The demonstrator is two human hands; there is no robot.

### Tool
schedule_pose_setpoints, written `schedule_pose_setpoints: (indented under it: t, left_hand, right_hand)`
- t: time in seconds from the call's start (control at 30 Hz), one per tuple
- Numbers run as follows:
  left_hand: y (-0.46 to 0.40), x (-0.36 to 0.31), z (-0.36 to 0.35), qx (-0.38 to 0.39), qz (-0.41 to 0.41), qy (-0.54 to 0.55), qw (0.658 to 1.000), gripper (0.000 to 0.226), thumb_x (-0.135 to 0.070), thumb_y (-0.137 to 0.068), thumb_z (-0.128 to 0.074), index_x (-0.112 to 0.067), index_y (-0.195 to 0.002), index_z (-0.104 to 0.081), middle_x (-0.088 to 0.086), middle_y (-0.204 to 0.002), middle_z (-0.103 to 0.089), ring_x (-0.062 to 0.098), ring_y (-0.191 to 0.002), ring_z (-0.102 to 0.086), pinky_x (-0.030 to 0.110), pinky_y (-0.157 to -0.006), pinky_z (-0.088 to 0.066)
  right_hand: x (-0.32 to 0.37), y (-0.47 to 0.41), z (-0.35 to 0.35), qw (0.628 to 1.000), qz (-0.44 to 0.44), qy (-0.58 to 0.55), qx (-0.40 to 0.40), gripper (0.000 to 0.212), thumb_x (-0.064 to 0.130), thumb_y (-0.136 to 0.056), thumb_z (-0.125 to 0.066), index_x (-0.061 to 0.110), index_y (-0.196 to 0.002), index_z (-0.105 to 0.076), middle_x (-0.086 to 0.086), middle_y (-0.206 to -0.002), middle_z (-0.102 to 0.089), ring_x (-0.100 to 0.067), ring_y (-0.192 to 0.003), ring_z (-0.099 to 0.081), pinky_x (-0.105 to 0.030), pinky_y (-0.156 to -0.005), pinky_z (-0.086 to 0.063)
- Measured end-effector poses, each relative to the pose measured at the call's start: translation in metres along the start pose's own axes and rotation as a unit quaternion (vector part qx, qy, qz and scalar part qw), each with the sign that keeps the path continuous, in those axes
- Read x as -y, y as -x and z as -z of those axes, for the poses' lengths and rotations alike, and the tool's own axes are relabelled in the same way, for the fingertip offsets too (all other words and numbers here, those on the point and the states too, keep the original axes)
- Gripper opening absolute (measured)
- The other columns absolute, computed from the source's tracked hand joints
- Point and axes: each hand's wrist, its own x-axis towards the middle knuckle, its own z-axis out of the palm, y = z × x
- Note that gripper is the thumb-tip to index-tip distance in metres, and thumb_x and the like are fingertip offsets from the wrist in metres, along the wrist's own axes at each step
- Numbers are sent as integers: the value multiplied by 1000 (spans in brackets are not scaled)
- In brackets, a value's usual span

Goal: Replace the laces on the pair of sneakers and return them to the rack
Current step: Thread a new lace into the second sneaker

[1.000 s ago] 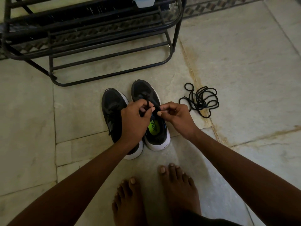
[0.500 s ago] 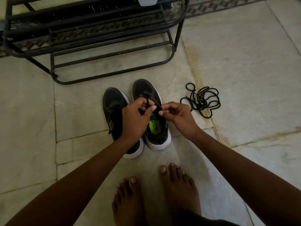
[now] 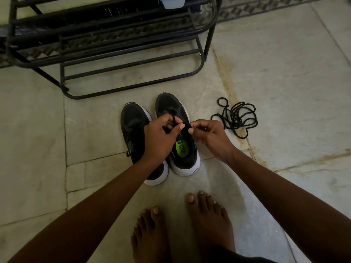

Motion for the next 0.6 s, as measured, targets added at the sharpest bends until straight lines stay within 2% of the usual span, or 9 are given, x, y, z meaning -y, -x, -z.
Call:
schedule_pose_setpoints:
  t: [0.1, 0.17, 0.3, 0.37, 0.43, 0.6]
  left_hand:
    - [0, 0, 0, 2, -4, -2, 1000, 8, -14, -87, -81, -13, -94, -76, -6, -82, -74, 14, -73, -70, 28, -71, -60]
    - [1, 1, 0, 5, -9, -8, 1000, 8, -14, -87, -80, -13, -94, -76, -7, -83, -74, 13, -73, -70, 29, -71, -61]
    - [1, 6, -1, 9, -27, -37, 999, 8, -17, -88, -80, -16, -95, -76, -7, -84, -73, 12, -74, -68, 34, -71, -61]
    - [1, 7, -1, 7, -35, -51, 998, 9, -20, -88, -80, -18, -95, -76, -7, -85, -72, 12, -75, -68, 35, -71, -60]
    - [2, 6, 0, 8, -45, -72, 996, 9, -21, -87, -80, -20, -95, -76, -5, -87, -72, 11, -76, -67, 30, -73, -59]
    - [4, 4, 1, 4, -56, -86, 995, 9, -20, -87, -80, -20, -95, -75, -4, -88, -74, 7, -77, -67, 17, -73, -56]
  right_hand:
    - [1, 1, -1, 1000, -1, -3, -2, 12, 4, -94, -68, -2, -103, -73, -26, -82, -65, -27, -73, -57, -36, -69, -49]
    - [0, 1, -2, 1000, 2, -4, -7, 11, 5, -94, -69, -2, -102, -74, -30, -82, -64, -27, -72, -56, -34, -68, -48]
    - [0, 2, -3, 1000, 7, -5, -13, 11, 4, -93, -70, -3, -102, -74, -28, -81, -65, -22, -70, -58, -29, -66, -50]
    - [0, 2, -3, 1000, 11, -9, -14, 12, 1, -92, -70, -4, -102, -73, -17, -79, -68, -17, -69, -60, -25, -66, -51]
    - [1, 3, -3, 1000, 12, -12, -13, 13, 0, -92, -70, -6, -103, -73, -10, -81, -71, -12, -70, -63, -23, -67, -52]
    - [3, -1, -1, 999, 1, -45, 1, 19, 6, -98, -63, -3, -113, -71, -21, -95, -68, -21, -87, -65, -33, -80, -56]
